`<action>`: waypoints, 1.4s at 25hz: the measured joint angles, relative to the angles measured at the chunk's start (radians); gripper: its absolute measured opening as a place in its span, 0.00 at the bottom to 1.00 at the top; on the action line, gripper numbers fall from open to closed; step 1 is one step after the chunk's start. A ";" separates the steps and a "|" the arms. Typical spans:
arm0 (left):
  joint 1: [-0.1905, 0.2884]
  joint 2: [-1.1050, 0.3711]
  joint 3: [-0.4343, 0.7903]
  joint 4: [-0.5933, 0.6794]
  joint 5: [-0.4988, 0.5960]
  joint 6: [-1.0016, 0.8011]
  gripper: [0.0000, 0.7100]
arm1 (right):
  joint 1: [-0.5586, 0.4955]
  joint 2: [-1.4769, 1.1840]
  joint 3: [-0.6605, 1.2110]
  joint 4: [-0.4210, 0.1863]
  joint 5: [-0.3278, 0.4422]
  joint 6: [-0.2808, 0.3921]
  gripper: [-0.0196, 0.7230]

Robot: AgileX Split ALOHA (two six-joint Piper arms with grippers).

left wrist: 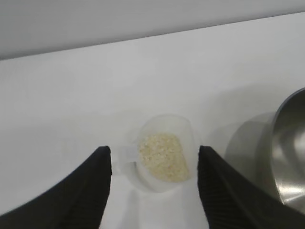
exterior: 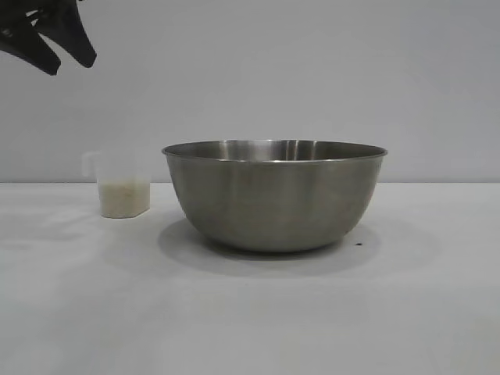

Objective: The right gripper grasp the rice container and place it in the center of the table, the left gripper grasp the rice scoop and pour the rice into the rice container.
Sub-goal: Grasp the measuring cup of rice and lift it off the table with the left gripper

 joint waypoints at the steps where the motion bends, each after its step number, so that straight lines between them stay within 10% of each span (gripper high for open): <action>1: -0.006 -0.010 0.008 -0.002 -0.019 0.000 0.54 | 0.000 0.000 0.000 0.000 0.000 0.000 0.67; 24: -0.093 -0.141 0.311 -0.053 -0.408 -0.008 0.54 | 0.000 0.000 0.000 0.004 0.000 0.000 0.67; 35: -0.095 -0.141 0.395 0.550 -0.502 -0.618 0.51 | 0.000 0.000 0.000 0.004 0.000 0.000 0.67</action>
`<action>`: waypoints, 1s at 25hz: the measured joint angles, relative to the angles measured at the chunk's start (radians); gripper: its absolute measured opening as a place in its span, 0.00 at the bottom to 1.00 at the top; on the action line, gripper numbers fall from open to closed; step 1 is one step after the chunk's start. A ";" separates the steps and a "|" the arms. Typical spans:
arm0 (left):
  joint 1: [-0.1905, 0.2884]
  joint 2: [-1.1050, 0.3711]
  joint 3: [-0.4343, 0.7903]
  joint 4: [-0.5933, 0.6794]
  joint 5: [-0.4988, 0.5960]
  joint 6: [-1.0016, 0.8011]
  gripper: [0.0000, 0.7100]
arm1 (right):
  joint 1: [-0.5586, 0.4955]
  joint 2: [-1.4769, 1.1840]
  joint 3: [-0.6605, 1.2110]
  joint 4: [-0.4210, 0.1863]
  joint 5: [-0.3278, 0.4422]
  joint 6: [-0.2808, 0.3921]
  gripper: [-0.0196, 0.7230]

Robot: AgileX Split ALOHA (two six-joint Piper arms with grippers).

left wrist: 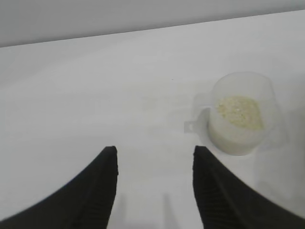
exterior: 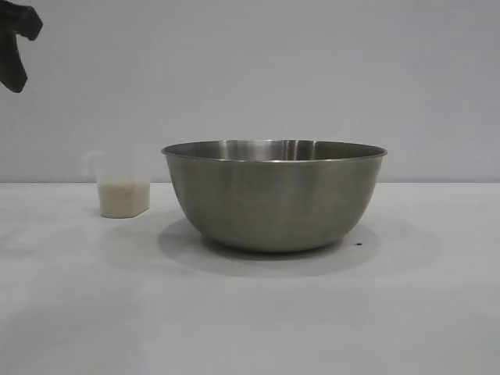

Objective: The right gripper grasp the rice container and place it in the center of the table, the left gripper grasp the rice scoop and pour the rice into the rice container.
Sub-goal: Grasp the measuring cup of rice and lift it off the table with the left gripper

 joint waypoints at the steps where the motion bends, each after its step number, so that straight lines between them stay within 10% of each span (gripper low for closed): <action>1: 0.000 0.000 0.016 0.046 -0.015 -0.057 0.51 | 0.000 0.000 0.000 0.000 0.000 0.000 0.67; 25: -0.008 0.152 0.096 0.604 -0.345 -0.611 0.51 | 0.000 0.000 0.000 0.004 0.000 0.000 0.67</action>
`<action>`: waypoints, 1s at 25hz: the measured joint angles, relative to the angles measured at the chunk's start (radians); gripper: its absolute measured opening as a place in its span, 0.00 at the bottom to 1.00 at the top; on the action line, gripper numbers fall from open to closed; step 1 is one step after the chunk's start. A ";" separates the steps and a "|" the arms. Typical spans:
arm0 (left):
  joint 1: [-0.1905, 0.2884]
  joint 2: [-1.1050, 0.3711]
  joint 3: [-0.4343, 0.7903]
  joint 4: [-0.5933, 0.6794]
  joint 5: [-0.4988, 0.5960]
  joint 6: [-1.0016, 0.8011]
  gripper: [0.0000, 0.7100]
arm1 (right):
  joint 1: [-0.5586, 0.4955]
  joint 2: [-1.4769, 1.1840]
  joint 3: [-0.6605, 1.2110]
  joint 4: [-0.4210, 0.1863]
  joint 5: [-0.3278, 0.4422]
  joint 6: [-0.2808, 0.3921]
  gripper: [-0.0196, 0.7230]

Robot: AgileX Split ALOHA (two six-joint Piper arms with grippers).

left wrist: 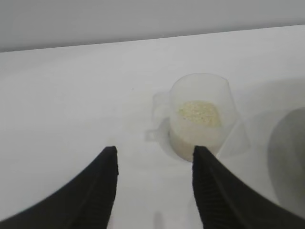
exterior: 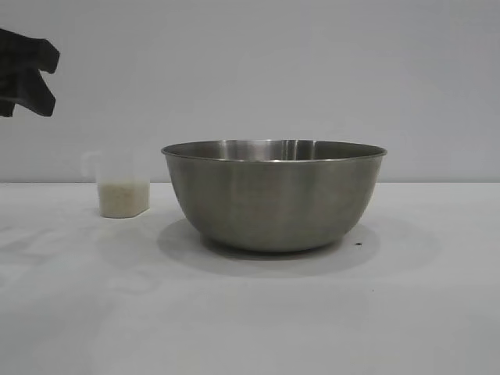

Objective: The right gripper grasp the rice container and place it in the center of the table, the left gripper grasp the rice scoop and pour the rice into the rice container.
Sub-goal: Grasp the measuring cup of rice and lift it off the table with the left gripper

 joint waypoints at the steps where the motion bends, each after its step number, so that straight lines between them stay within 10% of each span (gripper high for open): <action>1: 0.000 0.014 0.000 0.004 -0.021 -0.006 0.51 | 0.000 0.000 0.000 0.000 0.000 0.000 0.67; 25: 0.000 0.339 -0.004 0.003 -0.464 -0.054 0.51 | 0.000 0.000 0.000 0.000 0.000 0.000 0.67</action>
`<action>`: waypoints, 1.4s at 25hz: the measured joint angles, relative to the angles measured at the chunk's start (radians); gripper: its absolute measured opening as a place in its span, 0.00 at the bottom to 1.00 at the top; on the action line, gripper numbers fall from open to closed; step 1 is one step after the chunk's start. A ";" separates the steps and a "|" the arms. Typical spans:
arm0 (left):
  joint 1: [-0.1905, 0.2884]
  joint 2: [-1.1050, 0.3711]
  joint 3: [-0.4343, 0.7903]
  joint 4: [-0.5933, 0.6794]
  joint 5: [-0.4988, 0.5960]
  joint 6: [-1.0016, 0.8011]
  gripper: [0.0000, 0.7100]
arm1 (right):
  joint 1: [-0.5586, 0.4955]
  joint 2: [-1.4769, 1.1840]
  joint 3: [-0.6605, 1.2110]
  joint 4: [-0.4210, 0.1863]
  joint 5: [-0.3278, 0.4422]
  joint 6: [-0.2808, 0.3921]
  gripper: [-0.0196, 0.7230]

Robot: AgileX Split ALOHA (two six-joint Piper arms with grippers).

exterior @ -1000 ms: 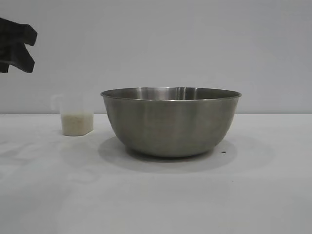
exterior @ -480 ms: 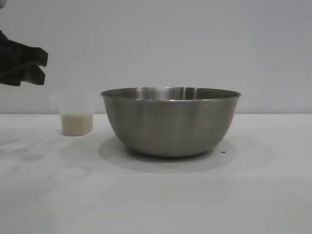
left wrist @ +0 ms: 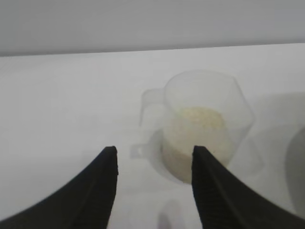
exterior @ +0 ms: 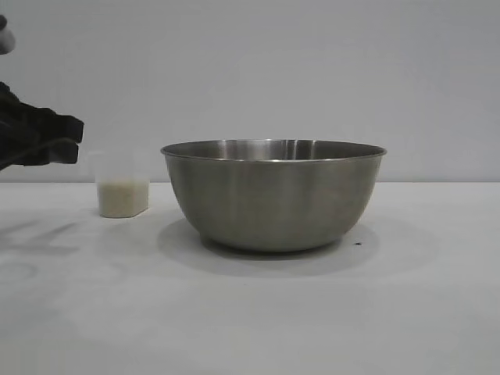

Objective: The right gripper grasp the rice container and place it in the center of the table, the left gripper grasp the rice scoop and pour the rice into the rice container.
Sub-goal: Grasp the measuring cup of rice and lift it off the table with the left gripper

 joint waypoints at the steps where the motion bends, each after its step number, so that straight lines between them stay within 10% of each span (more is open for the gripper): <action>1: 0.002 0.006 -0.002 0.000 -0.016 0.000 0.51 | 0.000 0.000 0.000 0.000 0.000 0.000 0.67; 35: 0.060 0.194 -0.189 0.066 -0.059 -0.003 0.51 | 0.000 0.000 0.000 0.000 0.000 0.000 0.67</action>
